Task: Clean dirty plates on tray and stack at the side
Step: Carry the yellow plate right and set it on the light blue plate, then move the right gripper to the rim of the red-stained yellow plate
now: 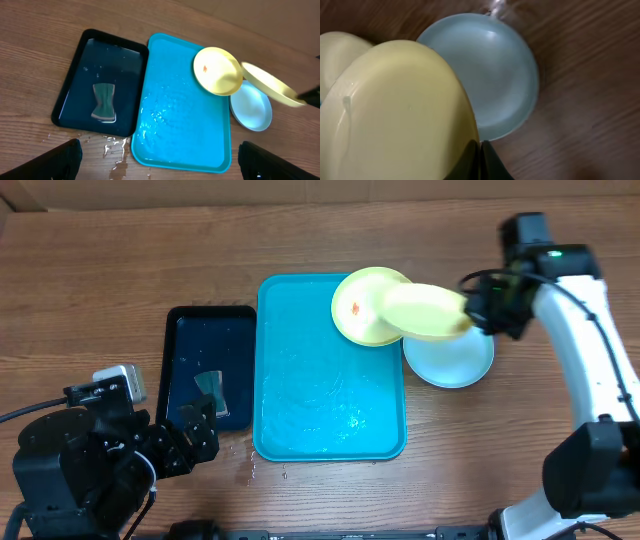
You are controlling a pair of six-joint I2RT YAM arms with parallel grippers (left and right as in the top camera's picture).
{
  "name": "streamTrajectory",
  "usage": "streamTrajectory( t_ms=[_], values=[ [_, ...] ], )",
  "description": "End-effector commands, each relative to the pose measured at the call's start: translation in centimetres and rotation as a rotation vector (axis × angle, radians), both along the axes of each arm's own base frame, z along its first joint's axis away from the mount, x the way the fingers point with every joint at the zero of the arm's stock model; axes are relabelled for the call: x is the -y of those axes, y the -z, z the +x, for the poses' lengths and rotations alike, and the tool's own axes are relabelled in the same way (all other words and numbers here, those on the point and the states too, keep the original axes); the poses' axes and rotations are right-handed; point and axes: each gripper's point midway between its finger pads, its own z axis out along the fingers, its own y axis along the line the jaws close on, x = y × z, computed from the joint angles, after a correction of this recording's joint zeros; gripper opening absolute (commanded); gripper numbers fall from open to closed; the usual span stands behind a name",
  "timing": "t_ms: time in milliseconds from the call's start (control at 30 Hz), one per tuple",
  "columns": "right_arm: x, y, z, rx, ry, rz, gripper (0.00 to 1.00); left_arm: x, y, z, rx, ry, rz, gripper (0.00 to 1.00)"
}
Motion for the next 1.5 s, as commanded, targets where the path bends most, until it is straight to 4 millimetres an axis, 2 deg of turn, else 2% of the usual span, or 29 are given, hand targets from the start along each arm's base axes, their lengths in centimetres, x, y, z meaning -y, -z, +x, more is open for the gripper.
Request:
streamTrajectory(
  t_ms=[0,133,300,567,767,867,1100,1200,1267,1467],
  values=[
    [4.0,-0.5,-1.2,-0.026,0.077,-0.057,0.04,-0.2,-0.2,0.0,0.009,0.003,0.019,1.0],
    [6.4,-0.3,-2.8,-0.089,0.134,-0.095,0.04,-0.2,-0.2,0.0,0.009,0.003,0.019,1.0],
    [6.3,1.1,-3.6,-0.124,0.1,-0.096,0.04,-0.2,-0.2,0.0,0.009,0.003,0.019,1.0],
    [5.8,7.0,-3.9,-0.125,0.094,-0.09,0.04,-0.2,-0.2,0.0,0.009,0.003,0.019,1.0],
    [5.6,9.5,-4.2,-0.111,0.093,-0.082,0.05,-0.2,-0.2,0.0,0.009,0.003,0.019,1.0],
    [5.6,10.0,-4.2,-0.107,0.092,-0.082,0.11,-0.2,-0.2,0.0,0.009,0.003,0.019,1.0],
    [5.5,10.3,-4.5,-0.116,0.091,-0.08,0.33,-0.2,-0.2,0.0,0.009,0.003,0.019,1.0],
    [4.3,10.2,-3.9,-0.084,0.003,-0.016,0.53,-0.2,-0.2,0.0,0.009,0.003,0.019,1.0],
    [3.0,10.0,-3.2,-0.044,-0.069,0.051,0.61,-0.2,-0.2,0.0,0.009,0.003,0.019,1.0],
    [1.0,8.3,-0.3,0.081,-0.118,0.158,0.63,-0.2,-0.2,0.0,0.009,0.003,0.019,1.0]
  ],
)
